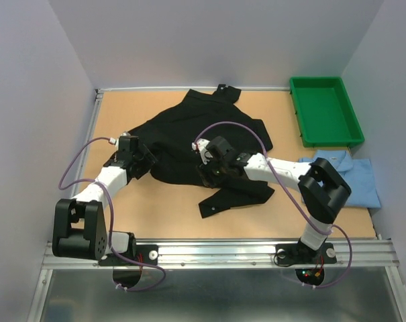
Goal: Fold and stack the long sleeve shirts
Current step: Flatten the shirt out
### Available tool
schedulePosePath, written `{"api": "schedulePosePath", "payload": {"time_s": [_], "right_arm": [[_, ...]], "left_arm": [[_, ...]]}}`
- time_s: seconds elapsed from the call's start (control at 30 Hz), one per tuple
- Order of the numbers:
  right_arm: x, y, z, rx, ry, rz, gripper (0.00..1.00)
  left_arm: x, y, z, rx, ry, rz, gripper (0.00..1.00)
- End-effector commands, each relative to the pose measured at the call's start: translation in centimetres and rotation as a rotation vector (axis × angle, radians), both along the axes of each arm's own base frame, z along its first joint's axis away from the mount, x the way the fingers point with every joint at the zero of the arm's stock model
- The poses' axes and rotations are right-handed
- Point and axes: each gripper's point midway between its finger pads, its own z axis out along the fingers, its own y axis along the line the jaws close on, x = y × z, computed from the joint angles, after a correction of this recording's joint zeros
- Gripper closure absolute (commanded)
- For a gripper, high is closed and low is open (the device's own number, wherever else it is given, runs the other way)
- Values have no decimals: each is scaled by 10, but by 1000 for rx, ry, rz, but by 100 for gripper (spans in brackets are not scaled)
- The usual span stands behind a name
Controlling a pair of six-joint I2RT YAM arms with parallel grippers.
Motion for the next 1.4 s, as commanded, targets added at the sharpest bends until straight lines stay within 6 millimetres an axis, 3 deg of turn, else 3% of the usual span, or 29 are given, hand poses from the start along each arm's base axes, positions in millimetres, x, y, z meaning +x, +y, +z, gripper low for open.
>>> {"api": "schedulePosePath", "payload": {"time_s": [0.0,0.17,0.23,0.3,0.33,0.43,0.53,0.63,0.7,0.77,0.87,0.9,1.0,1.03,1.13,1.2,1.37], "right_arm": [[23,56,25,64,-163,126,41],[23,81,9,29,-186,191,41],[22,85,-4,2,-184,211,41],[22,95,-5,3,-193,223,42],[22,98,-19,-20,-183,233,43],[22,104,-24,-27,-184,238,44],[25,104,-36,-58,-191,220,51],[33,99,-38,-86,-214,186,78],[38,99,-28,-80,-238,168,93],[40,103,-14,-59,-257,161,100],[38,109,29,33,-282,148,99],[35,110,54,78,-302,148,99],[17,110,88,175,-276,173,99],[7,106,112,230,-274,173,99],[-18,99,137,321,-228,204,99],[-24,93,138,340,-192,160,99],[-33,68,90,255,-112,79,99]], "left_arm": [[9,16,23,51,-73,18,34],[7,44,26,122,-60,64,34],[3,47,23,125,-44,62,34],[0,50,23,129,-44,60,34],[-3,54,23,139,-42,65,34],[-6,56,26,153,-46,62,34],[-8,58,30,175,-54,55,34],[-10,68,30,193,-52,74,34],[-12,70,31,200,-56,79,34],[-13,71,32,203,-59,82,34],[-14,71,31,195,-62,89,34],[-15,71,28,191,-58,89,34],[-15,70,27,179,-64,95,34],[-15,70,26,177,-66,97,34],[-15,70,28,171,-75,101,34],[-14,68,29,162,-82,102,34],[-15,65,25,147,-73,96,34]]}}
